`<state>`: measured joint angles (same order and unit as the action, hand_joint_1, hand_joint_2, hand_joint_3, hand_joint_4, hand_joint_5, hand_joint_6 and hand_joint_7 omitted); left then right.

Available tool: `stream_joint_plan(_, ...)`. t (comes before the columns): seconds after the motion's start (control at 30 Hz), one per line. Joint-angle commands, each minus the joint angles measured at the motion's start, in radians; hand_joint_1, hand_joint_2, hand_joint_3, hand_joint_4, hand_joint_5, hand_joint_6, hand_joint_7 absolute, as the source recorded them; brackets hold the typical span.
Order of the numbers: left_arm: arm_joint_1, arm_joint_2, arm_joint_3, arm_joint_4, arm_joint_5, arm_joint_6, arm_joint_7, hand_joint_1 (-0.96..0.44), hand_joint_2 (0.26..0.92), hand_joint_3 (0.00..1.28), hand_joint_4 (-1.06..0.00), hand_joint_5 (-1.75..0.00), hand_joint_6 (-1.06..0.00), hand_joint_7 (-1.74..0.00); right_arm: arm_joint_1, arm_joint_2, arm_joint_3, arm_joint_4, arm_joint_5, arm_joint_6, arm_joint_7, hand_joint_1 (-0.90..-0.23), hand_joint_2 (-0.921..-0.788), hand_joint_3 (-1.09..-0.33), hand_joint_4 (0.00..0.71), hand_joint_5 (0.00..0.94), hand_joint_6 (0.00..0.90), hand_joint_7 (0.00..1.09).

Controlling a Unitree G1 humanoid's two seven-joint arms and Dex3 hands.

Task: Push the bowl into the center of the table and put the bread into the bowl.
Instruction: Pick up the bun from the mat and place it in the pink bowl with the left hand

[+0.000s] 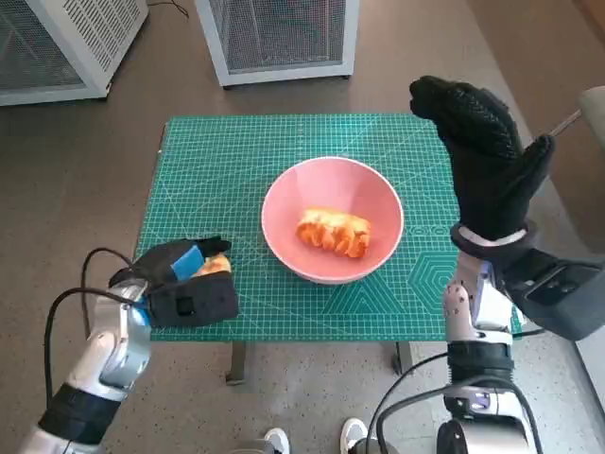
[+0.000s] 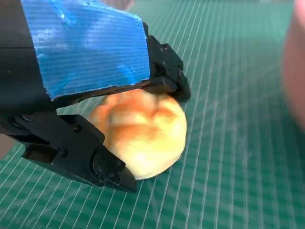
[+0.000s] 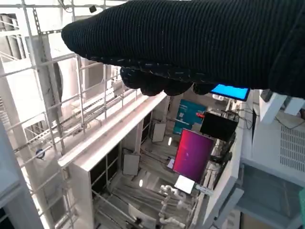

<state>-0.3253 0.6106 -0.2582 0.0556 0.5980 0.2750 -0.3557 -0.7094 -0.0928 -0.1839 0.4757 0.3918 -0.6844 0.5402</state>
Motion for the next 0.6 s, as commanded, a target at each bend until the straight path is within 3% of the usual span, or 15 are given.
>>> stream_joint_plan(0.03,0.022,0.021,0.089,-0.123,-0.047,-0.052,0.025,0.0,0.916,0.05,-0.74,-1.08,-0.62,-1.16,0.018,-0.001,0.001,0.006,0.006,0.018,0.006,-0.486,-0.921,-0.496,0.287,0.001,0.088,0.5)
stream_joint_plan(0.33,-0.025,0.014,0.216,-0.295,-0.097,-0.062,0.027,0.0,0.913,0.02,-0.81,-1.08,-0.66,-1.09,0.013,0.002,0.0,0.019,0.003,0.015,0.008,-0.486,-0.921,-0.499,0.287,0.001,0.088,0.5)
stream_joint_plan(0.6,-0.144,-0.007,0.196,-0.31,-0.06,-0.07,0.053,0.0,0.901,0.0,-0.85,-1.01,-0.7,-1.07,0.01,0.006,0.003,0.025,-0.004,0.009,0.006,-0.487,-0.921,-0.498,0.287,0.001,0.088,0.5)
